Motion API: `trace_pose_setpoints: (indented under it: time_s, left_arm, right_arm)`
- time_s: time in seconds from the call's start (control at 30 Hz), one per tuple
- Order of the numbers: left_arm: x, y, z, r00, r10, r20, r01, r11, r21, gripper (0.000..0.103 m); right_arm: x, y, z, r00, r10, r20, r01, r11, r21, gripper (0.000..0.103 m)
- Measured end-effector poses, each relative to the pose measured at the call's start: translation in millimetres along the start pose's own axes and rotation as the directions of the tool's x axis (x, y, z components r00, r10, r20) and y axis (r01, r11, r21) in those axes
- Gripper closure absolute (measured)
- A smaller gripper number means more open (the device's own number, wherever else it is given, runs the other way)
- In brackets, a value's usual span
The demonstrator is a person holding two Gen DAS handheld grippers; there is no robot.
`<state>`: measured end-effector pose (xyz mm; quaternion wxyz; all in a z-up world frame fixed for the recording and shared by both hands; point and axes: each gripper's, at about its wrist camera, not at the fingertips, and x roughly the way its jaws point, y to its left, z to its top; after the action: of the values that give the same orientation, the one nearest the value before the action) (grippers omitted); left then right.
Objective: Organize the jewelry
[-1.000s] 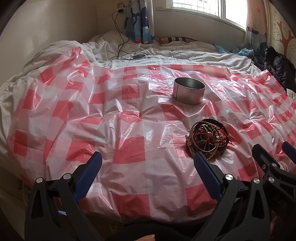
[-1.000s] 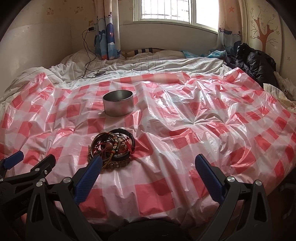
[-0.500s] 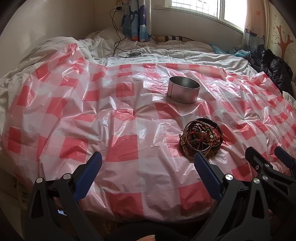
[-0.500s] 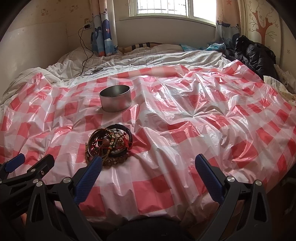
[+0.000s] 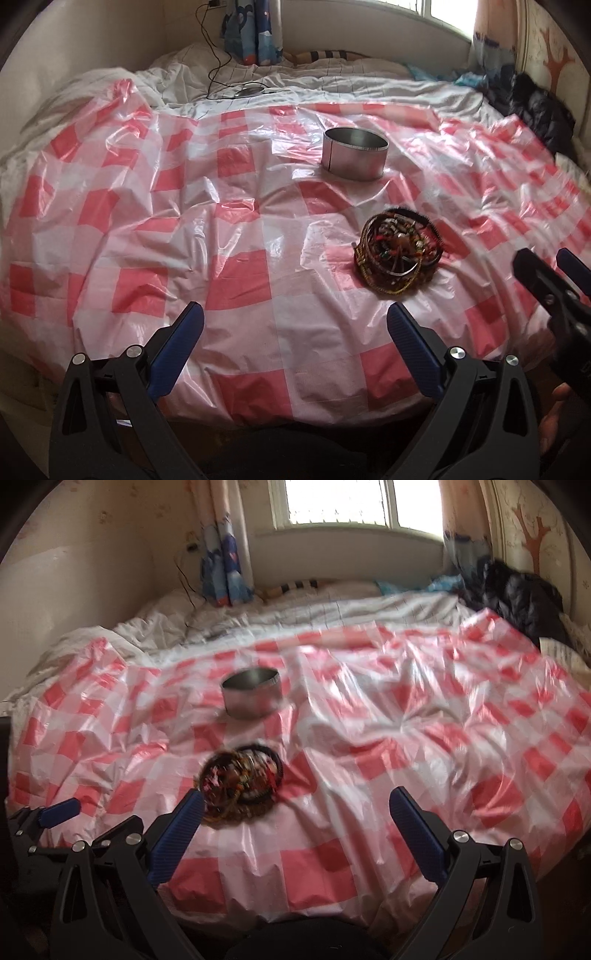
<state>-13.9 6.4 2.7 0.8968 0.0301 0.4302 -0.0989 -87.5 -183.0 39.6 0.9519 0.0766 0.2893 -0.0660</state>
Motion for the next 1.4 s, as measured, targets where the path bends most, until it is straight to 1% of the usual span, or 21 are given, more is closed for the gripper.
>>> trace_pose_setpoints:
  time_s: [0.07,0.1,0.17,0.2,0.27,0.4,0.5,0.6,0.67,0.77,0.83,0.9,0.93,1.0,1.07,1.1,1.13,1.17,1.23,1.33,1.4]
  left_arm:
    - [-1,13,6,0.999,-0.045,0.014,0.046,0.998,-0.034,0.008]
    - [-1,17,10,0.999,-0.047,0.024,0.047,0.998,-0.04,0.008]
    - [2,23,23,0.998,-0.048,0.041,0.05,0.998,-0.043,0.008]
    - [6,24,29,0.997,-0.061,0.042,0.063,0.997,-0.048,0.008]
    - [21,23,41,0.995,-0.102,0.013,0.102,0.994,-0.049,0.008]
    - [45,11,47,0.995,-0.095,0.008,0.095,0.995,0.016,0.008]
    - [66,8,42,0.989,-0.143,-0.027,0.144,0.988,0.048,0.008]
    - [76,-5,50,0.969,-0.245,-0.035,0.247,0.965,0.088,0.008]
    - [83,-21,57,0.946,-0.322,-0.046,0.325,0.932,0.162,0.008]
    - [100,-31,64,0.927,-0.361,-0.099,0.373,0.914,0.162,0.008]
    - [108,-33,64,0.913,-0.391,-0.116,0.404,0.904,0.136,0.008]
    - [111,-33,63,0.899,-0.42,-0.125,0.434,0.893,0.119,0.015]
    - [112,-33,63,0.895,-0.428,-0.124,0.441,0.89,0.116,0.025]
    - [115,-34,62,0.892,-0.432,-0.136,0.447,0.888,0.111,0.037]
    - [117,-33,59,0.881,-0.45,-0.147,0.466,0.879,0.103,0.058]
    - [116,-33,59,0.879,-0.452,-0.151,0.469,0.877,0.102,0.063]
    - [115,-32,59,0.88,-0.451,-0.147,0.467,0.878,0.103,0.075]
    - [113,-31,59,0.892,-0.432,-0.136,0.446,0.888,0.108,0.084]
    - [111,-27,59,0.896,-0.425,-0.127,0.438,0.894,0.099,0.091]
    - [108,-17,61,0.882,-0.458,-0.108,0.466,0.882,0.066,0.1]
    - [104,-13,62,0.873,-0.478,-0.095,0.483,0.874,0.054,0.1]
  right_arm:
    - [-7,1,6,0.998,0.047,0.046,-0.044,0.998,-0.054,0.007]
    - [-1,2,10,0.996,0.083,0.008,-0.082,0.993,-0.084,0.007]
    - [29,6,16,0.981,0.085,-0.173,-0.108,0.986,-0.129,0.007]
    - [36,5,17,0.977,0.09,-0.192,-0.116,0.985,-0.128,0.007]
    - [41,3,16,0.974,0.114,-0.195,-0.139,0.983,-0.119,0.007]
    - [61,9,17,0.972,0.091,-0.215,-0.127,0.979,-0.158,0.007]
    - [70,8,23,0.983,0.074,-0.17,-0.102,0.982,-0.16,0.007]
    - [74,-15,38,0.988,0.108,-0.108,-0.113,0.992,-0.049,0.007]
    - [77,-38,43,0.988,0.125,-0.087,-0.12,0.991,0.055,0.007]
    - [84,-59,45,0.984,0.152,-0.089,-0.136,0.978,0.16,0.007]
    - [86,-62,45,0.983,0.16,-0.09,-0.142,0.974,0.175,0.007]
    - [88,-62,46,0.982,0.168,-0.085,-0.152,0.973,0.173,0.007]
    - [88,-60,46,0.981,0.172,-0.085,-0.156,0.973,0.17,0.007]
    - [89,-58,45,0.979,0.181,-0.09,-0.164,0.973,0.164,0.007]
    - [88,-55,45,0.978,0.187,-0.088,-0.172,0.973,0.154,0.007]
    - [87,-55,44,0.979,0.187,-0.085,-0.173,0.973,0.151,0.007]
    - [86,-54,44,0.979,0.188,-0.082,-0.174,0.974,0.148,0.007]
    - [86,-54,44,0.979,0.188,-0.082,-0.175,0.974,0.147,0.007]
    - [88,-54,44,0.979,0.188,-0.085,-0.174,0.973,0.149,0.007]
    - [87,-52,43,0.979,0.187,-0.084,-0.174,0.974,0.147,0.007]
    - [87,-52,43,0.979,0.185,-0.085,-0.172,0.975,0.144,0.007]
